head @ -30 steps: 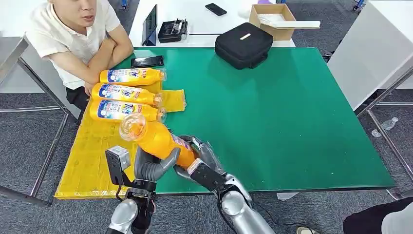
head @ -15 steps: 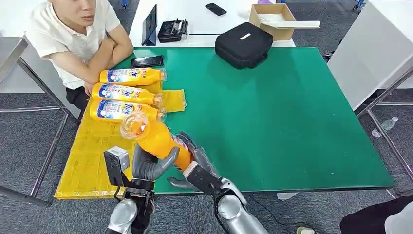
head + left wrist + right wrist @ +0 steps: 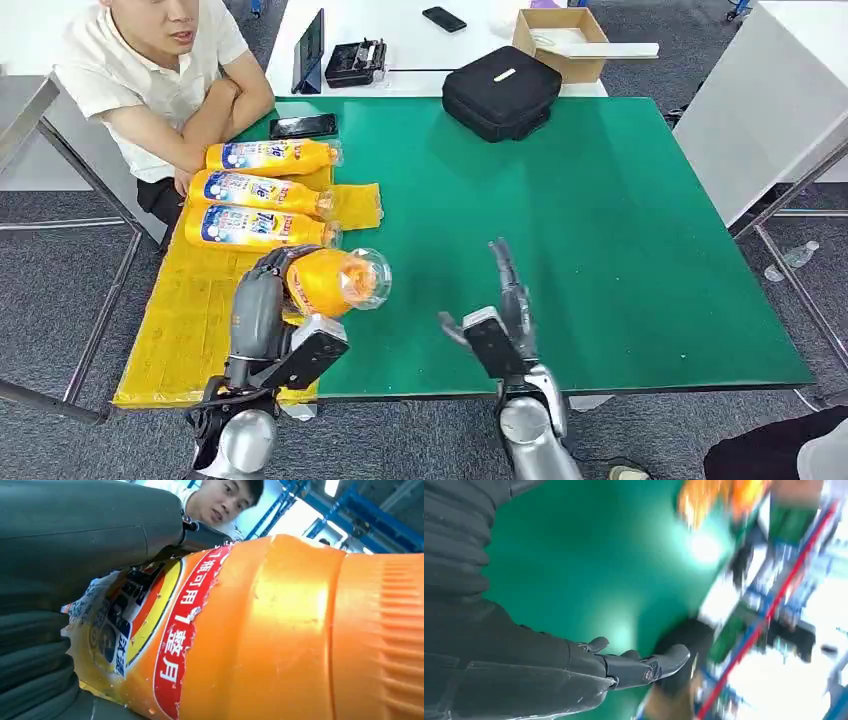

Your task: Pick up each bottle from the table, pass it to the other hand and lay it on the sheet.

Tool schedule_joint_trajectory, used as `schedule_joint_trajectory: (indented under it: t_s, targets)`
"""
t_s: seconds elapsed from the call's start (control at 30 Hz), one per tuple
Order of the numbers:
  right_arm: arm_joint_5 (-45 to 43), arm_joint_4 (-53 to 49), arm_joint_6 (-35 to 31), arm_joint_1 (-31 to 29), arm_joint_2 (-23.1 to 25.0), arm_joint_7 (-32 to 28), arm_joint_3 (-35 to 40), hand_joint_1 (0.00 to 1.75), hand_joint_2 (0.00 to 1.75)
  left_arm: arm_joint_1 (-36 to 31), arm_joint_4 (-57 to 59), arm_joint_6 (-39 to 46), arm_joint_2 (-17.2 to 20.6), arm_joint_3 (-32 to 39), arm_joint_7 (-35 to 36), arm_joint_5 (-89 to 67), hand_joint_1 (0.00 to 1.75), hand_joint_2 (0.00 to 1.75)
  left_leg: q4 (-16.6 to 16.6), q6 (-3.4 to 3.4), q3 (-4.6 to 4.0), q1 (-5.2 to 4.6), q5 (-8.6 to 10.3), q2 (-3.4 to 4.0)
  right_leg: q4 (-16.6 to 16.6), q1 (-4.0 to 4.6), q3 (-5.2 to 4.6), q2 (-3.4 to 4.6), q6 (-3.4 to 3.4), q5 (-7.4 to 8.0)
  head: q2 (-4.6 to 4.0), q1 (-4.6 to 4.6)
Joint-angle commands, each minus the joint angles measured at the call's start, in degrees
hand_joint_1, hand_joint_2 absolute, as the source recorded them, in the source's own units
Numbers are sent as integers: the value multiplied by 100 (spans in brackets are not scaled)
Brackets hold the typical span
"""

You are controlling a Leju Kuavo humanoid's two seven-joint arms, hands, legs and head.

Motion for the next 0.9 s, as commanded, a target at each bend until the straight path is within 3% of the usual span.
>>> schedule_joint_trajectory:
  t_s: [0.03, 0.23, 0.3, 0.53, 0.7, 0.9]
  targets:
    - [113, -544, 112, 132, 207, -212, -1104, 0, 175, -253, 150, 0, 261, 131, 732, -2078, 175, 175, -2, -1, 25, 2, -10, 1, -3, 6, 28, -9, -23, -11, 0, -2]
    - [76, -353, 103, 77, 215, -294, -1099, 0, 175, -273, 437, 119, 266, 117, 816, -2477, 175, 175, -8, 0, 32, 2, -6, 4, -8, 6, 32, -9, -25, -9, 0, 0]
    - [43, -350, 113, 83, 191, -326, -1065, 0, 175, -331, 660, -105, 343, 113, 1119, -3277, 175, 175, -7, 0, 25, 1, -5, 6, -6, 4, 24, -5, -21, -6, 0, 0]
    - [-105, 65, 194, -240, 97, -444, -1101, 0, 175, -1310, 2841, -381, 808, -92, 2011, -3549, 175, 175, -16, -2, 36, 2, 1, 1, -13, 6, 38, -8, -25, -2, 0, -2]
    - [-144, 117, 211, -275, 83, -470, -1090, 0, 175, -1404, 3235, -330, 639, 205, 1828, -3548, 175, 175, -19, -6, 51, 4, 3, 13, -19, 10, 50, -2, -33, 0, 0, 0]
    - [-216, 367, 266, -407, 65, -499, -1057, 0, 175, -1807, 4275, -358, 684, 58, 1982, -3549, 175, 175, -12, -2, 40, 4, 2, 7, -13, 8, 43, -5, -25, -5, 0, 0]
